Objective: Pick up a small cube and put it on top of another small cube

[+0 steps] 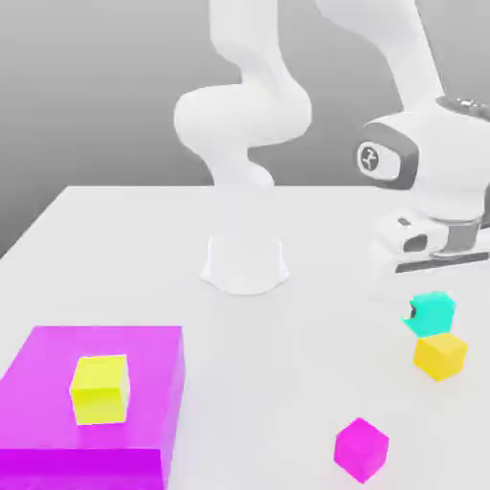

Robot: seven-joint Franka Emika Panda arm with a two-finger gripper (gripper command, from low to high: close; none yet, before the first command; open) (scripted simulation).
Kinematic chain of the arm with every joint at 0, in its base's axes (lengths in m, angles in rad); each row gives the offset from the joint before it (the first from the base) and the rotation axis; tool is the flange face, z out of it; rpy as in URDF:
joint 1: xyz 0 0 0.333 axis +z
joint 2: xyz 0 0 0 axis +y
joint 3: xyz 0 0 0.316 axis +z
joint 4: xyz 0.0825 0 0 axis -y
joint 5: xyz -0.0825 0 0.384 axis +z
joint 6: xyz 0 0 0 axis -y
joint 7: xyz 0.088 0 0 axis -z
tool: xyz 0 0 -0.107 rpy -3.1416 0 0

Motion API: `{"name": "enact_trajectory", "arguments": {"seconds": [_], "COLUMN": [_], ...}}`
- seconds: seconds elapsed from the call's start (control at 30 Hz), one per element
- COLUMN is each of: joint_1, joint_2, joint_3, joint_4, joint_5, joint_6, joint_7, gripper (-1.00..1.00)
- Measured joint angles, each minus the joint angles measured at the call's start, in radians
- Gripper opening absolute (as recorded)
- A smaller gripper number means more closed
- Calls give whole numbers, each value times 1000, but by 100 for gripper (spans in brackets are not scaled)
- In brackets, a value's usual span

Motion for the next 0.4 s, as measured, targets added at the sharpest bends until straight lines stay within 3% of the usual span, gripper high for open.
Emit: {"name": "enact_trajectory", "arguments": {"seconds": [0.27, 0.3, 0.4], "joint_1": [26, 35, 35], "joint_2": [165, 194, 194], "joint_3": [-20, -33, -33], "joint_4": [26, 26, 26], "joint_5": [-144, -168, -168], "joint_6": [131, 157, 157], "joint_7": [156, 174, 174], "gripper": [-100, 100, 100]}}
